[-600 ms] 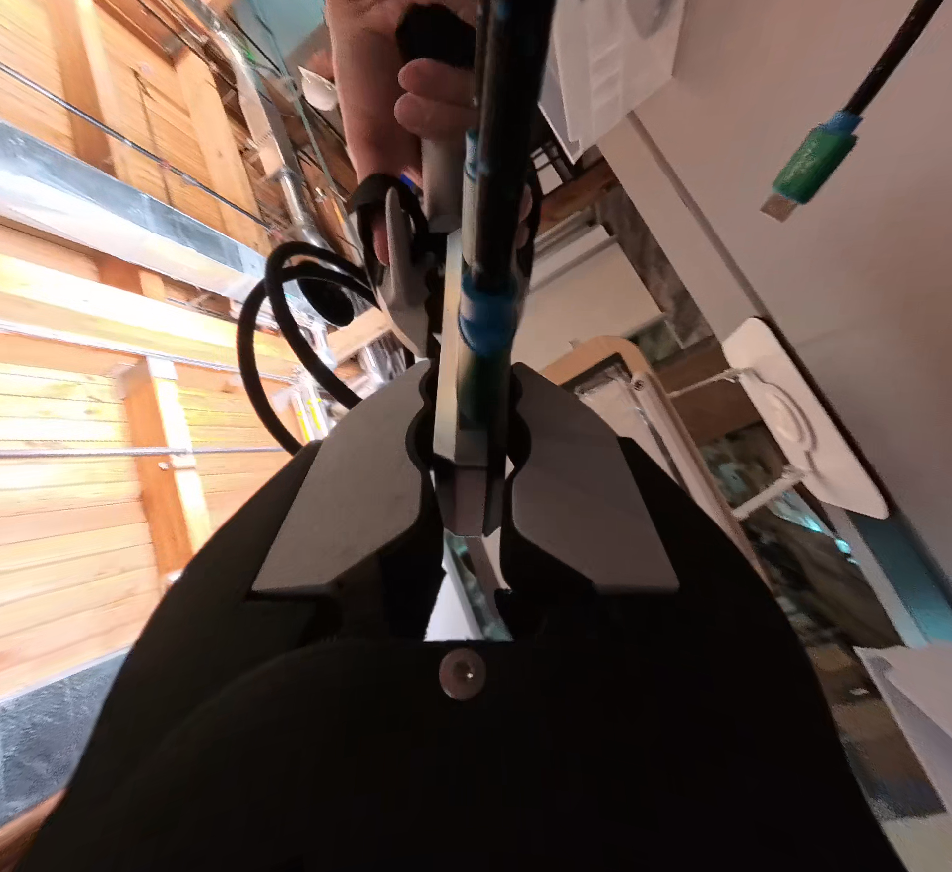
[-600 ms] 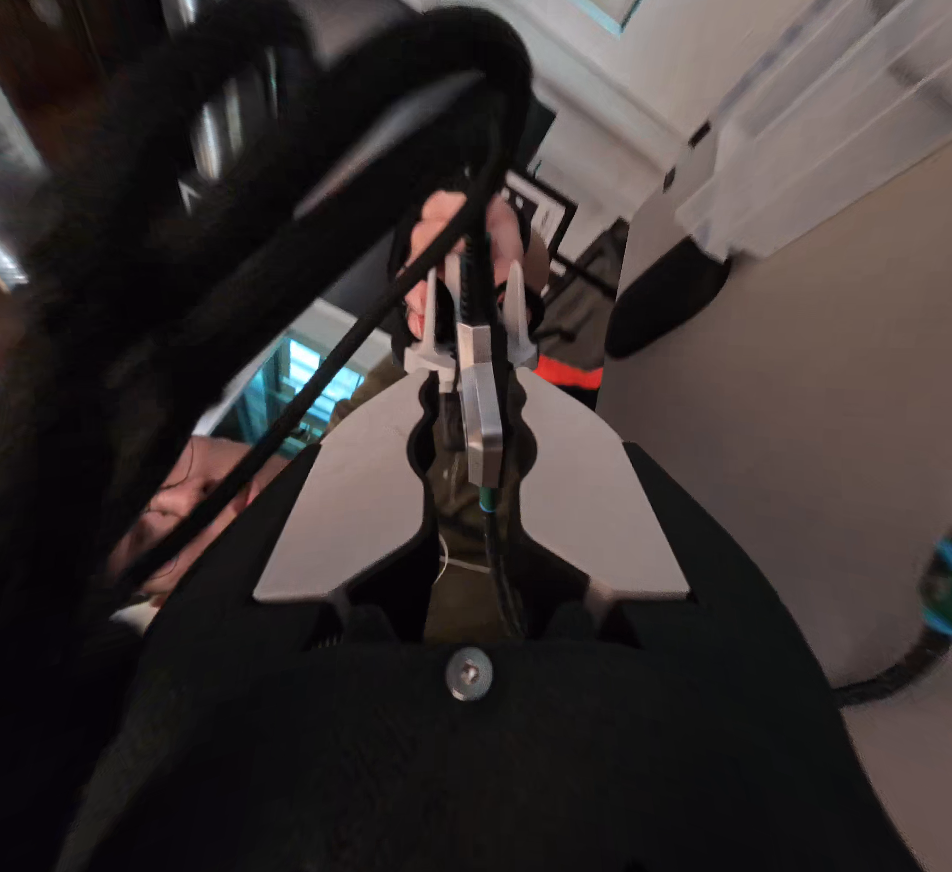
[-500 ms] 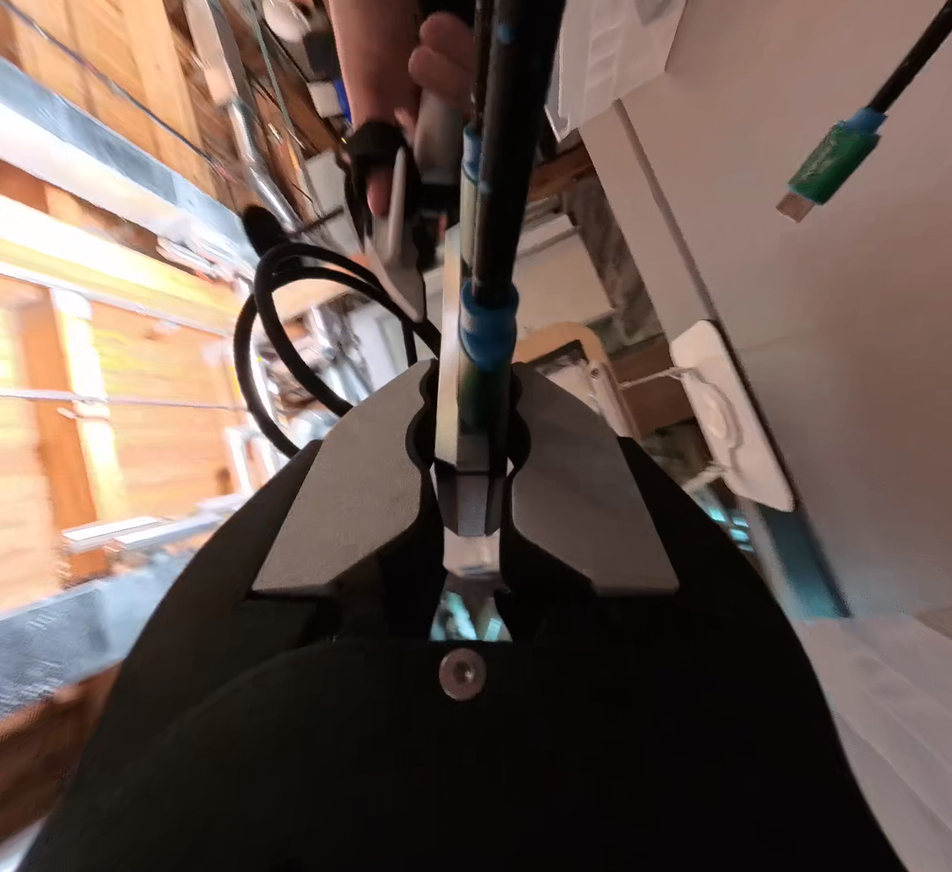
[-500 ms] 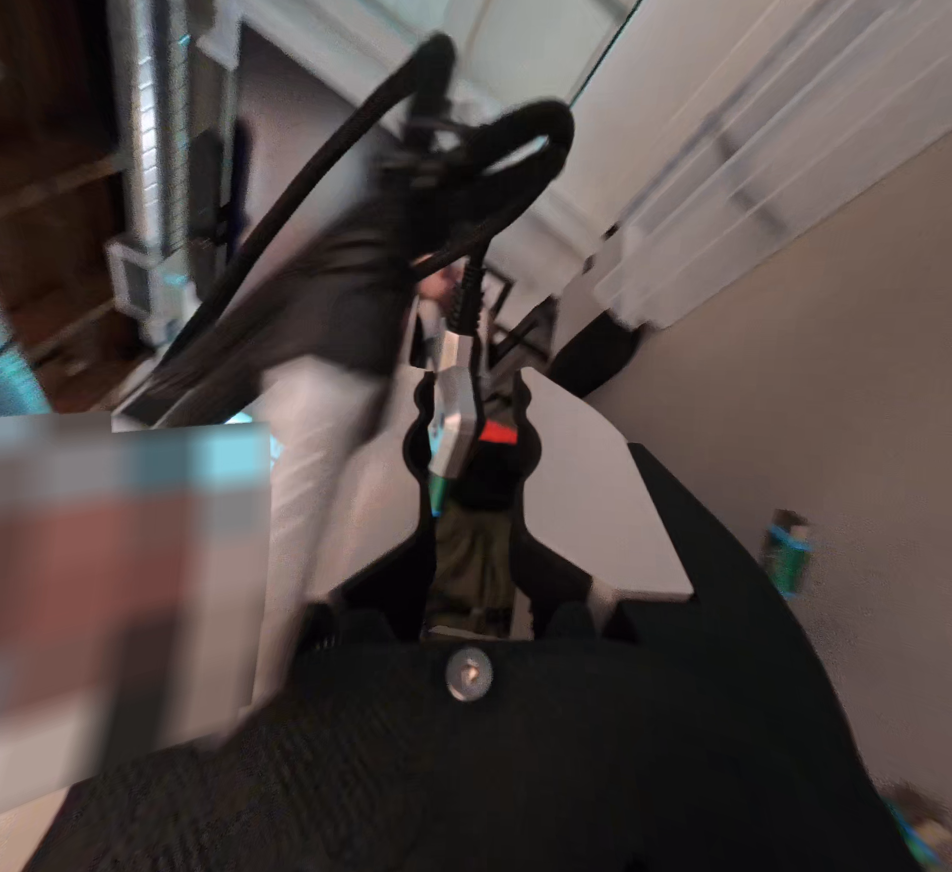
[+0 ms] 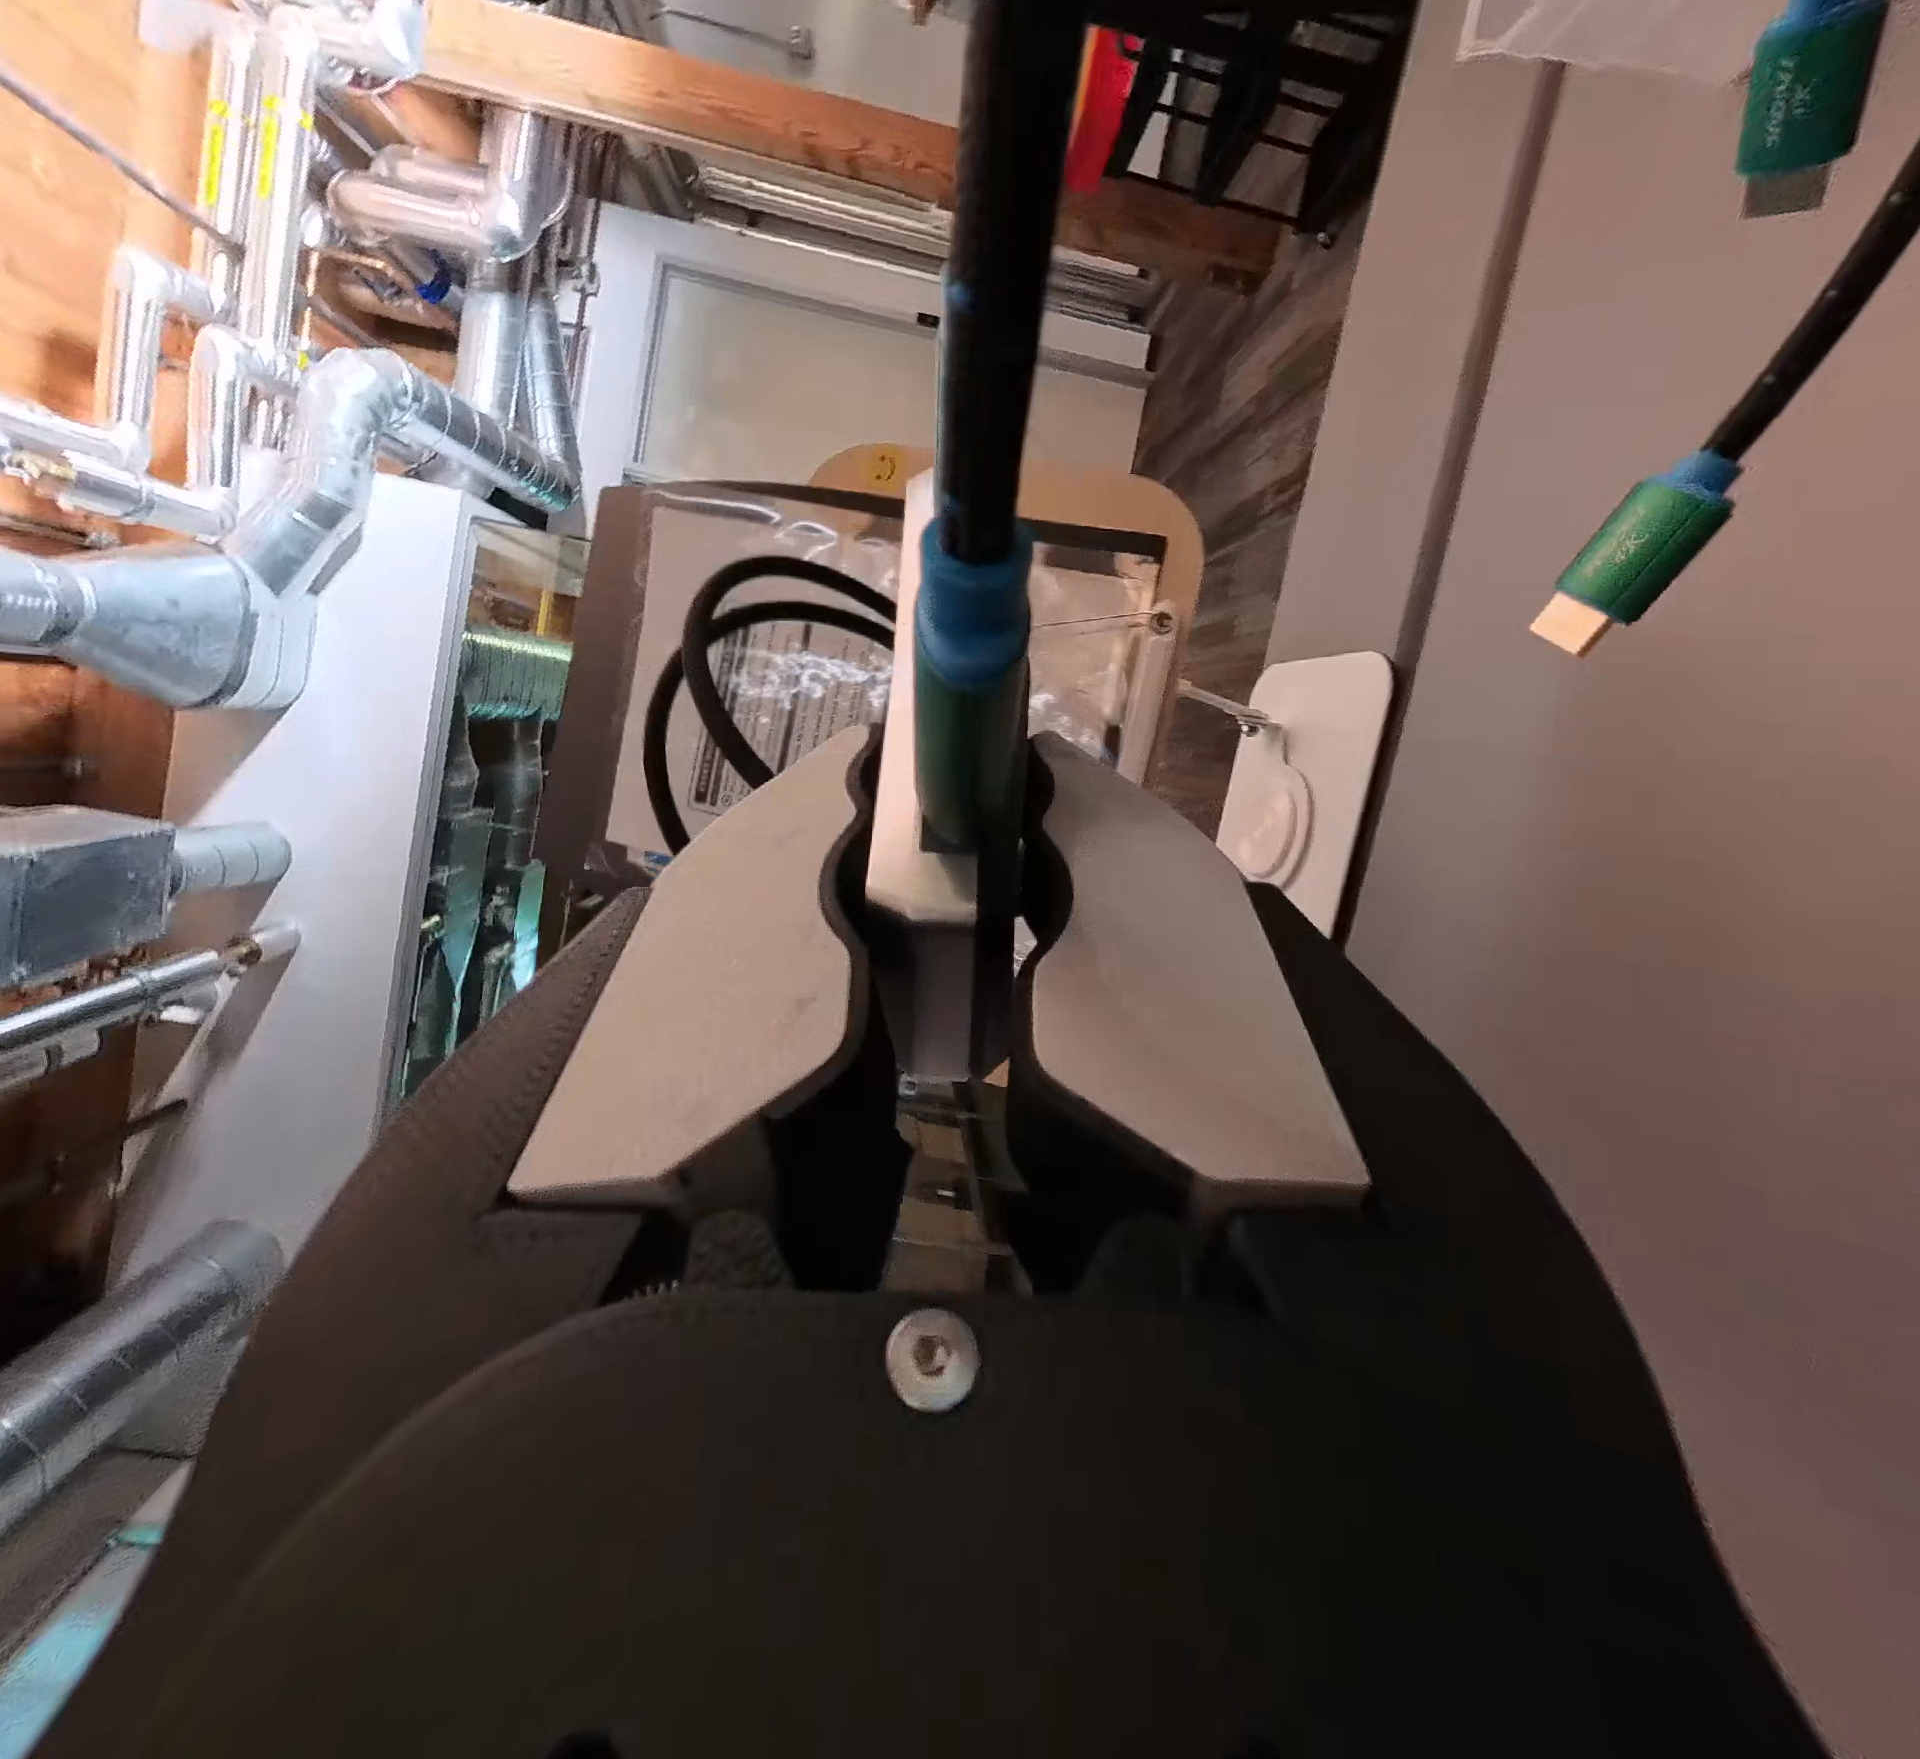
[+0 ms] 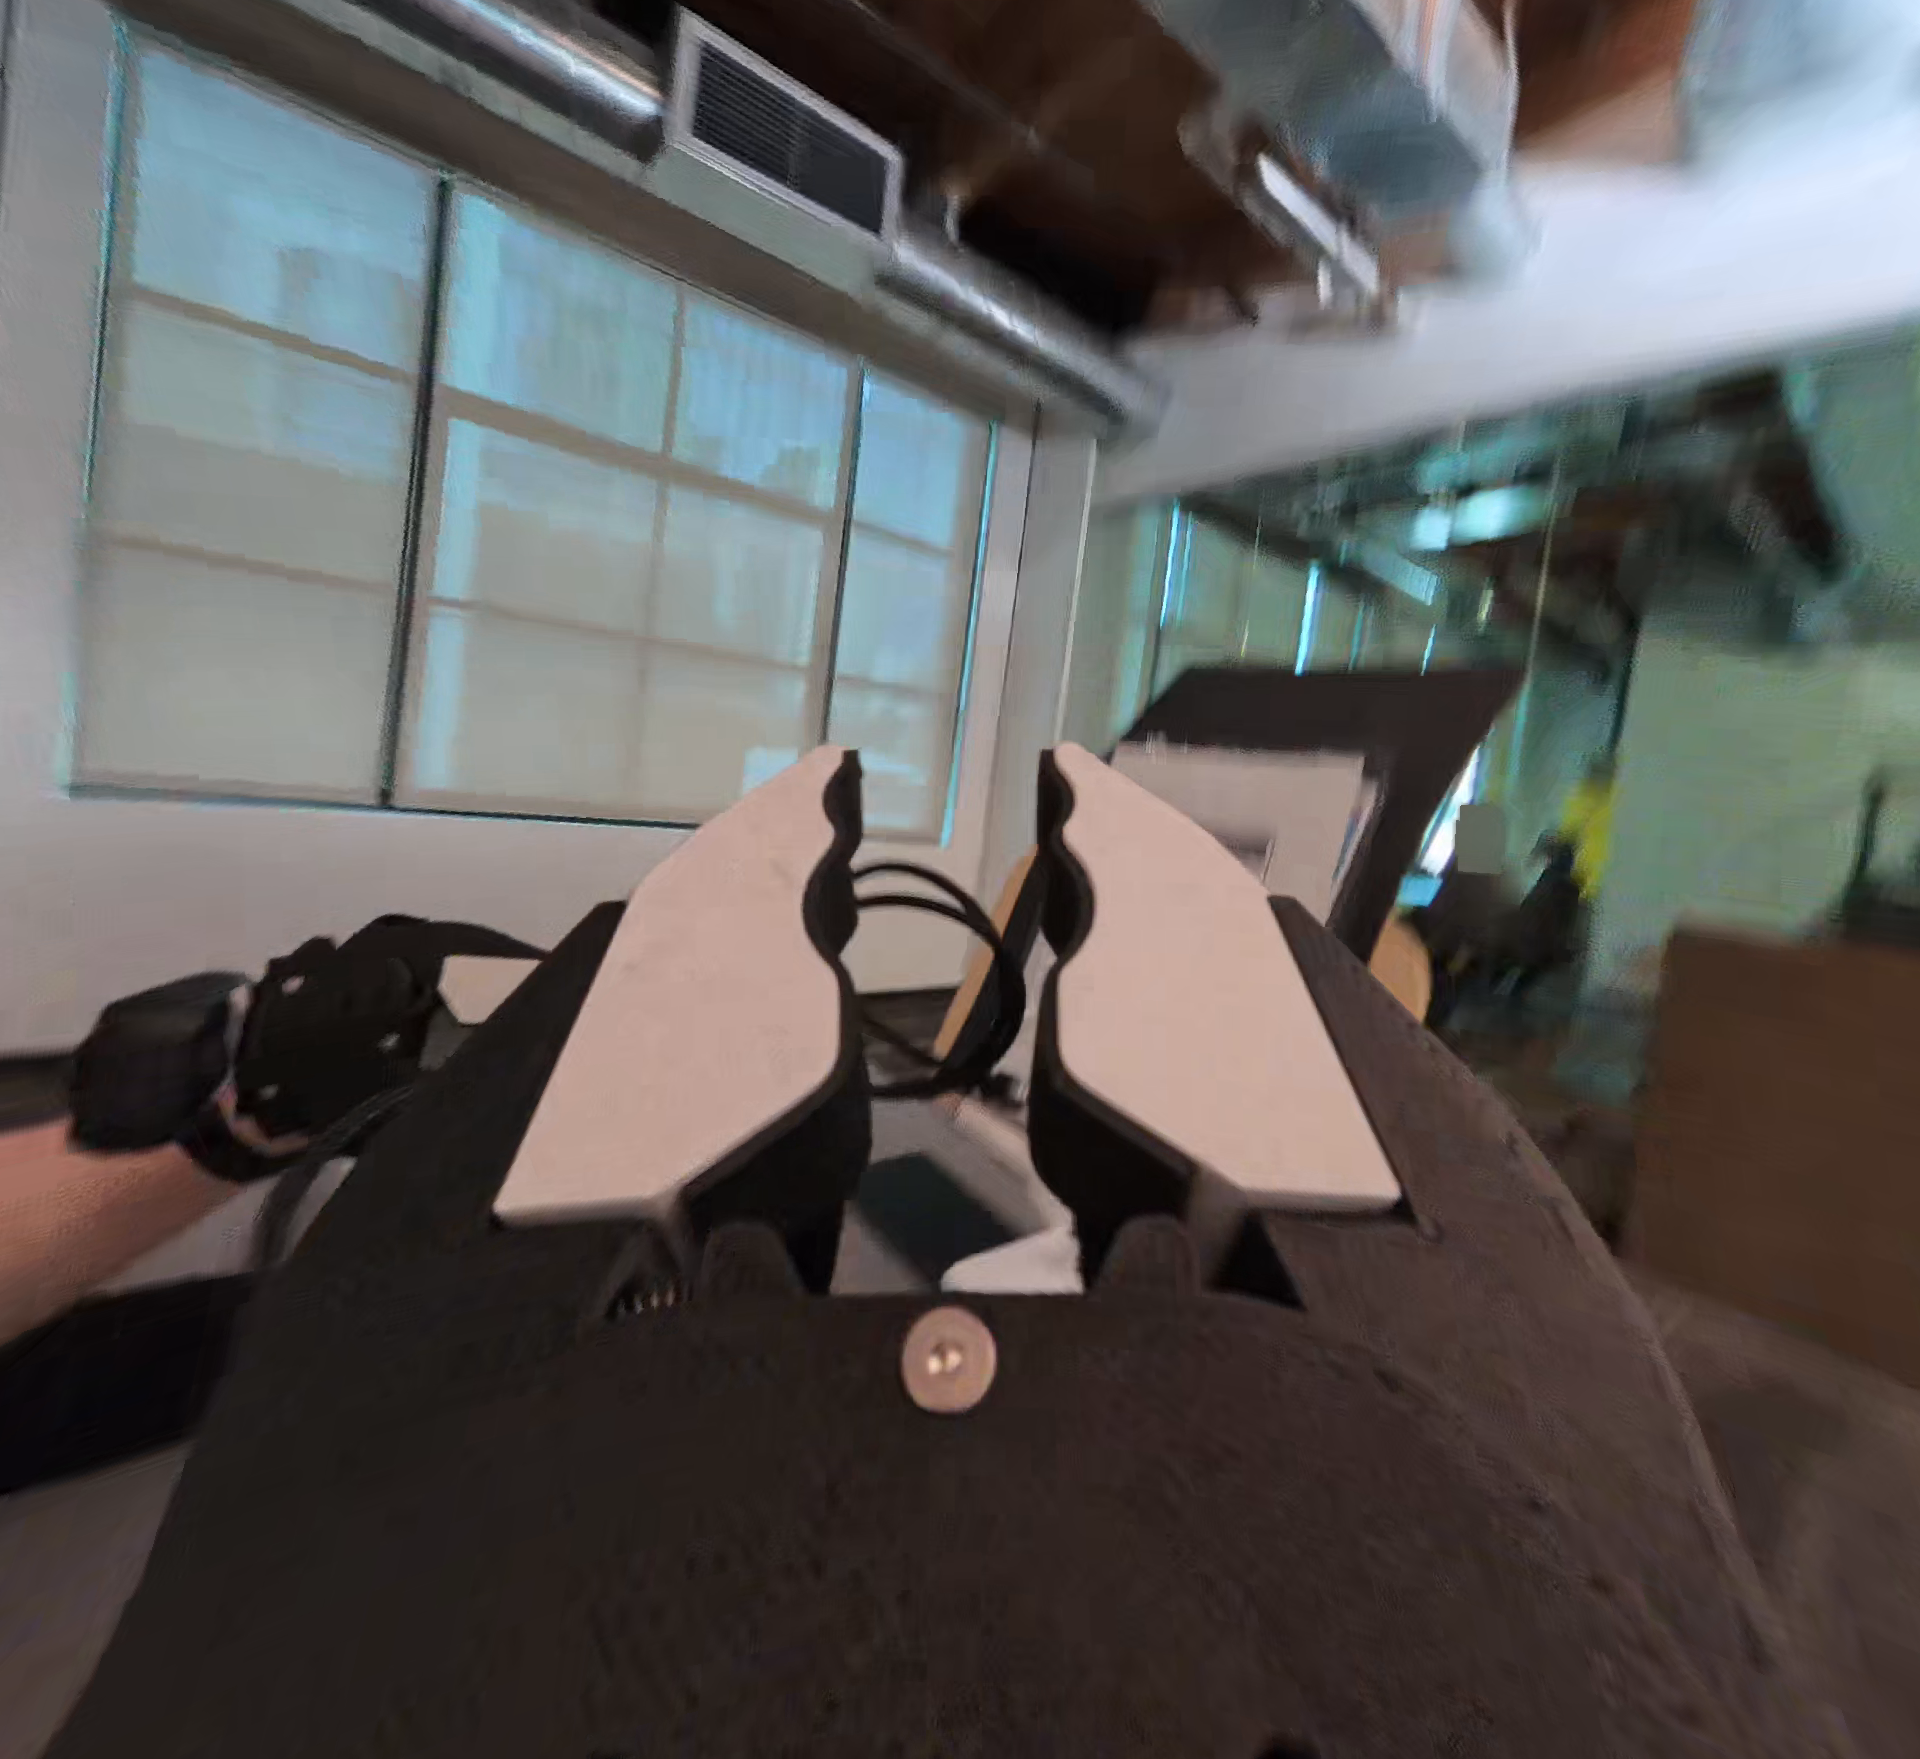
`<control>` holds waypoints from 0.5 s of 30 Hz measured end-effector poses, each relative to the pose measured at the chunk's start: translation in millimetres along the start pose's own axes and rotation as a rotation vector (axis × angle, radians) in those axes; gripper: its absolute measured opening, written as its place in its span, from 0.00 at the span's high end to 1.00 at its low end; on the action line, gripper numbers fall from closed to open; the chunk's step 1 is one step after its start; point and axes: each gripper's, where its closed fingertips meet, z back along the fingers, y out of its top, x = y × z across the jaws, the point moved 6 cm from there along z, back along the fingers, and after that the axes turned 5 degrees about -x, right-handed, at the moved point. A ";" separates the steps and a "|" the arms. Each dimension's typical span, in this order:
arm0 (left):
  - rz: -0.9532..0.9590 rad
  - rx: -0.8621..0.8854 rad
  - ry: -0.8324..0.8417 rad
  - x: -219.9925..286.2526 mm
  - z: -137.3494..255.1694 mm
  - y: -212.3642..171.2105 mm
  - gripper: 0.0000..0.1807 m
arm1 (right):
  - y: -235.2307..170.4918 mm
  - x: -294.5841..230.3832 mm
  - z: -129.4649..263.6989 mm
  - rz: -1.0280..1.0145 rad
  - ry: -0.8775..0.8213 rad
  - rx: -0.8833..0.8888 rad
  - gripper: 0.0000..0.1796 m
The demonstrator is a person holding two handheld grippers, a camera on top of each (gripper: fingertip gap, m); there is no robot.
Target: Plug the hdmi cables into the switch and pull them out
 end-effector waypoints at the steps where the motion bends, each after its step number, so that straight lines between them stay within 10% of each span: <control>1: 0.025 0.000 0.014 -5.1 -3.3 -1.7 0.87 | 18.0 -20.1 7.7 0.114 0.033 0.033 0.86; 7: 0.211 -0.006 0.064 -32.3 -15.0 -15.1 0.87 | 41.0 -142.2 18.9 0.649 0.368 0.083 1.00; 12: 0.336 0.006 0.090 -43.3 -8.4 -26.3 0.88 | -30.4 -176.8 -17.1 0.596 0.734 -0.280 0.97; 15: 0.379 0.037 0.081 -51.0 -1.6 -23.9 0.88 | -83.3 -166.7 -54.9 0.598 0.632 -0.421 0.88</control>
